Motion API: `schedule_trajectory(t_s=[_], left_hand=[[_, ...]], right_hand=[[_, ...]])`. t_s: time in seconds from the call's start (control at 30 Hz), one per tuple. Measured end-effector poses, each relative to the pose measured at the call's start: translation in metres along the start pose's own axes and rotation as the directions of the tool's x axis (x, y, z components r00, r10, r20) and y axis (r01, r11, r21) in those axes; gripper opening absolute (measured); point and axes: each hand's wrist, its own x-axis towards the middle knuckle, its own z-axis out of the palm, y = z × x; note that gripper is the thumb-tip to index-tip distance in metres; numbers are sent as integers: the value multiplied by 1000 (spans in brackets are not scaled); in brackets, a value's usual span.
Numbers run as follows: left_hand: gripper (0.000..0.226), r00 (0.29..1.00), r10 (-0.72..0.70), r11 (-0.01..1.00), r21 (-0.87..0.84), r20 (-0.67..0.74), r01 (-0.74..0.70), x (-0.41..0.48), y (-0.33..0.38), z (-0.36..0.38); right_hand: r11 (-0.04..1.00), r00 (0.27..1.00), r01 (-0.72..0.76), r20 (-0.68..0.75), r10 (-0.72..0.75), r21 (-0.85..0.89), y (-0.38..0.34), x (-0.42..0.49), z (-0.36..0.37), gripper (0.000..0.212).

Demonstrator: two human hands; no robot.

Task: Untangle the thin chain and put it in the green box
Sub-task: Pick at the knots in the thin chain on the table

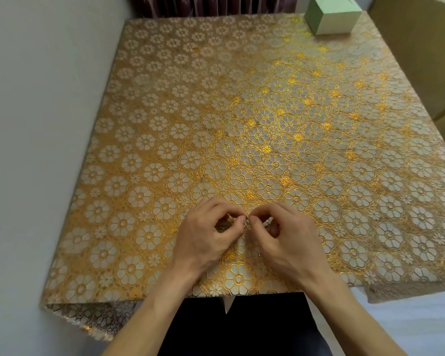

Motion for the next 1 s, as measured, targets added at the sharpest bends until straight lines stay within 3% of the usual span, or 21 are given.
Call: schedule_trajectory(t_s=[0.17, 0.4, 0.63, 1.0], left_hand=[[14, 1000, 0, 1000, 18, 12, 0, 0, -1, 0], [12, 1000, -8, 1000, 20, 28, 7, 0, 1, -1], [14, 997, -60, 997, -36, 39, 61, -1, 1, -3], [13, 999, -6, 1000, 29, 38, 5, -1, 0, 0]], right_hand=[[1000, 1000, 2, 16, -2, 17, 2, -1, -1, 5], [997, 999, 29, 16, -27, -77, 0, 1, 4, 20], [996, 995, -77, 72, 74, 44, 1, 2, 3, 7], [1000, 981, -26, 190, 26, -3, 8, 1, 1, 4]])
